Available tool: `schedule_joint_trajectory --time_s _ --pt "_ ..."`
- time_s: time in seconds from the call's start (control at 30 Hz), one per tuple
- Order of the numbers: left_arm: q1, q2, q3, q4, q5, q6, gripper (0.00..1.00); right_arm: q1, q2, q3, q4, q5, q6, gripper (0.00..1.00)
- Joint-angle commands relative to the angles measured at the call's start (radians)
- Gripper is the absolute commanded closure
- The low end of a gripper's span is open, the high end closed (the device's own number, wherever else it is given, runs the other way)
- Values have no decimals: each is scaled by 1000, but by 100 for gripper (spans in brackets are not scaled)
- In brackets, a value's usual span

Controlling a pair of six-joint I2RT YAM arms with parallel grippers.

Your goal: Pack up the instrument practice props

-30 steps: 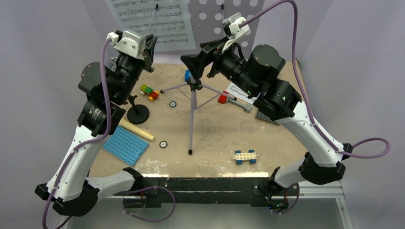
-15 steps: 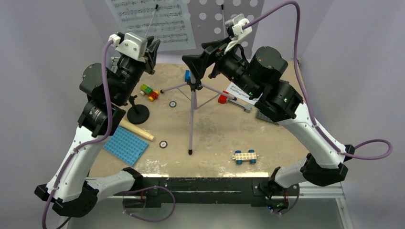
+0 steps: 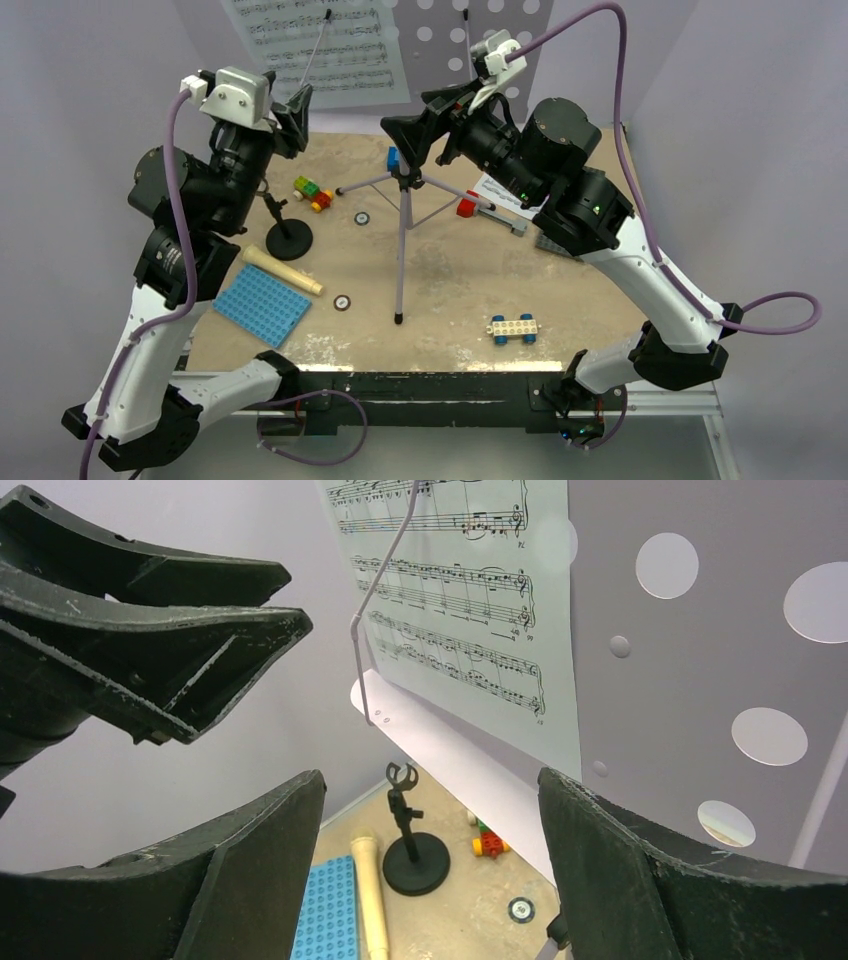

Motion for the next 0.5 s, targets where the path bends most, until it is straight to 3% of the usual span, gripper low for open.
schedule_joint_trajectory --time_s 0.0,0.47 --pt "-3 27 68 -71 -42 -15 48 5 -33 9 6 14 14 17" --pt "-2 117 89 -39 -17 27 55 3 -39 -11 2 9 9 17"
